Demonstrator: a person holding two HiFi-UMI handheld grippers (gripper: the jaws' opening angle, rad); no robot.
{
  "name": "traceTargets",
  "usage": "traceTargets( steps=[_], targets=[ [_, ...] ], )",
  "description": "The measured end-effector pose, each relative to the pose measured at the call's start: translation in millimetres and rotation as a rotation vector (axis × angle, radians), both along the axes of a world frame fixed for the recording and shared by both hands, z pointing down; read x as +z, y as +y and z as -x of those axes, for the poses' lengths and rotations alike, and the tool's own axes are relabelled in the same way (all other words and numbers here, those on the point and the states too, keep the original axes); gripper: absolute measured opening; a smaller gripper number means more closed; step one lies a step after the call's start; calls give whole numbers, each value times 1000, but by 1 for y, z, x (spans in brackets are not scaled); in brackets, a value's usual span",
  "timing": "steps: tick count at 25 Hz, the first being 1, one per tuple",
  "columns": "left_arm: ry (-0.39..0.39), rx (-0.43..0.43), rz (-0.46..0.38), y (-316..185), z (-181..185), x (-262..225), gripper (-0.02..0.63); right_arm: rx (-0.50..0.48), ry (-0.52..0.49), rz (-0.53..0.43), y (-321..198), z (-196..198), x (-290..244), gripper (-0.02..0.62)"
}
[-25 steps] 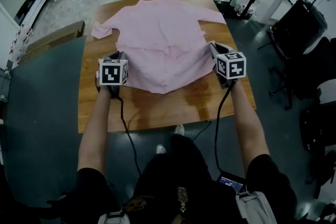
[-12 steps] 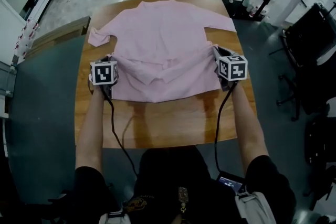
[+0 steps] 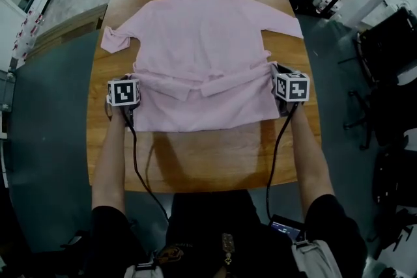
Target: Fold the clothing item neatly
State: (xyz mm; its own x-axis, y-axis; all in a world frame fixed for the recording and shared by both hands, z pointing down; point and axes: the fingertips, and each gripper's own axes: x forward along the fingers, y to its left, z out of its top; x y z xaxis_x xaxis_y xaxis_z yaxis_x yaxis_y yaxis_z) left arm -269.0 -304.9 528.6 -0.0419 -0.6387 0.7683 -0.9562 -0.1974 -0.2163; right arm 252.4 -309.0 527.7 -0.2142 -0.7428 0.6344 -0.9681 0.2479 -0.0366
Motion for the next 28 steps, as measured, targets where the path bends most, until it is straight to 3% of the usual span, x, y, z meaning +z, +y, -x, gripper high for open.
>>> traceTargets(
  steps=[10,16,20,25,28],
  targets=[
    [25,-35,108,-10,18,64,41,69,55,115,-5,-16,50,26],
    [14,5,99,-16,16,72,41,89,80,147,-9,-14,67,28],
    [44,10,96,-14,17,72,69,111,95,134,-12,-16,66,40],
    [88,12,80,-7,28,56,150,185,116,64,-12,-27,40,112],
    [91,17,43,1,32,37,152,205,103,9,-5,-28,14,112]
  ],
)
